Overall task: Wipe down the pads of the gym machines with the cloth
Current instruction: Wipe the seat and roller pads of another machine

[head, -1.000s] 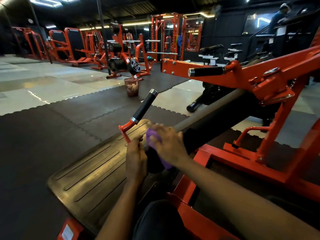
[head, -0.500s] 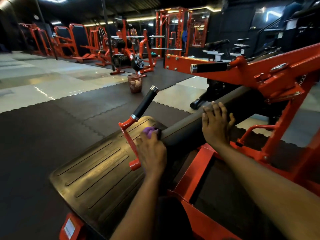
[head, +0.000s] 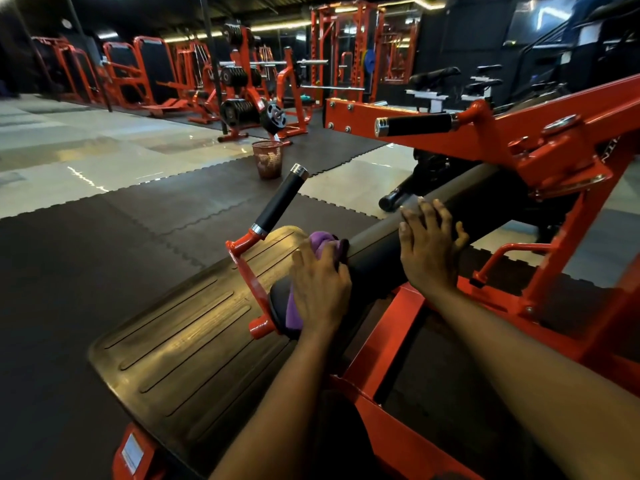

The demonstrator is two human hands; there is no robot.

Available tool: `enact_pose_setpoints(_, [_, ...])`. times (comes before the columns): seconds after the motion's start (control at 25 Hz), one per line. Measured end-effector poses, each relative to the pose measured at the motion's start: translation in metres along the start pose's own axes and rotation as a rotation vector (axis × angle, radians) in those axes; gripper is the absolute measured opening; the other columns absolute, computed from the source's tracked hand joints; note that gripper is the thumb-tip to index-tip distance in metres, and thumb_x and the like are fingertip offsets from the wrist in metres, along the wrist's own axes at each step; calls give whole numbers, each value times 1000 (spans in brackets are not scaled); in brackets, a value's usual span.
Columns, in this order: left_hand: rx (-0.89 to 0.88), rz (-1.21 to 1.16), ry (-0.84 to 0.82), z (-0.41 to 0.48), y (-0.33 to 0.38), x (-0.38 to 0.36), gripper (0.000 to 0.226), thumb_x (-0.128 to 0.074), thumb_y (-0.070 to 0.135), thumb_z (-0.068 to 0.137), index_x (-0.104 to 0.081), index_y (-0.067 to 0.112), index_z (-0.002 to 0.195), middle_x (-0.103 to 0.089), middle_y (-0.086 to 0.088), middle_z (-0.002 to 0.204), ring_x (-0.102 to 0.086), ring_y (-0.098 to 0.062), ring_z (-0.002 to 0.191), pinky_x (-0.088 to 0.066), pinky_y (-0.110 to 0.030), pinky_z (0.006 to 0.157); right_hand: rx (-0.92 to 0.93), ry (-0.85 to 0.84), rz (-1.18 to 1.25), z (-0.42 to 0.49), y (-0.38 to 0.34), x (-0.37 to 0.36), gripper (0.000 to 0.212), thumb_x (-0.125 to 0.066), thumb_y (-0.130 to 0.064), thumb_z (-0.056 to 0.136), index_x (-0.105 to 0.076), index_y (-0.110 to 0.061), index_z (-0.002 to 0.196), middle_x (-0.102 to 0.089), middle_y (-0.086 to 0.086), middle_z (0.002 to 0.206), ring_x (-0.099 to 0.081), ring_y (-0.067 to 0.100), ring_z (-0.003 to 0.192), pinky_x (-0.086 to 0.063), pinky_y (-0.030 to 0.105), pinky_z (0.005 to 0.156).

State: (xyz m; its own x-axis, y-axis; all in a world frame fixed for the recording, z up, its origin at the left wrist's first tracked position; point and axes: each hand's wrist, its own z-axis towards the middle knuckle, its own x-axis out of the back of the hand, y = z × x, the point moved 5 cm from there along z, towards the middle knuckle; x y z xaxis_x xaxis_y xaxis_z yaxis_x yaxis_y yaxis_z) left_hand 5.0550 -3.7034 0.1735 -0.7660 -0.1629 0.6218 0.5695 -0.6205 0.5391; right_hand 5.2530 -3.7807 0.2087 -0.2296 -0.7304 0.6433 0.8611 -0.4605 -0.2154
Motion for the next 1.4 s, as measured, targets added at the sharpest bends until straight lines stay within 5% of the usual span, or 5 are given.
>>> enact_pose_setpoints(0.2, [292,-2,-73,16,-65,19,34,-48,37,98,-56,26,130,-46,-9,132,-41,-27,126,-35,-46,110,5,48,64,-32,19,-3,48,-27,-40,108,-34,-33,155,-15,-3,169,-8,21,156,-17,55,118])
enact_pose_setpoints(0.44, [372,88,5,12,-42,20,33,-50,31,97,-54,17,126,-43,-16,133,-40,-33,126,-35,-50,106,5,87,219,-52,32,-8,46,-36,-36,107,-40,-26,152,-17,3,168,-10,25,155,-24,49,117])
enact_pose_setpoints(0.72, [60,22,-62,30,29,-11,29,-48,33,94,-57,20,119,-44,-11,129,-42,-27,120,-40,-42,99,5,73,135,-48,33,-2,45,-43,-33,106,-43,-27,150,-23,5,165,-20,31,151,-31,51,113])
enact_pose_setpoints(1.04, [333,99,89,-6,-46,13,31,-53,28,95,-55,18,124,-45,-15,130,-41,-33,123,-33,-49,104,-1,88,139,-47,29,-2,44,-42,-33,105,-45,-25,148,-27,8,163,-23,32,150,-34,51,112])
enact_pose_setpoints(1.4, [233,70,-71,49,97,-36,25,-51,23,92,-59,11,112,-46,-15,129,-43,-32,117,-38,-42,94,84,66,237,-38,43,7,43,-43,-25,102,-51,-28,144,-35,2,160,-33,31,142,-35,47,111])
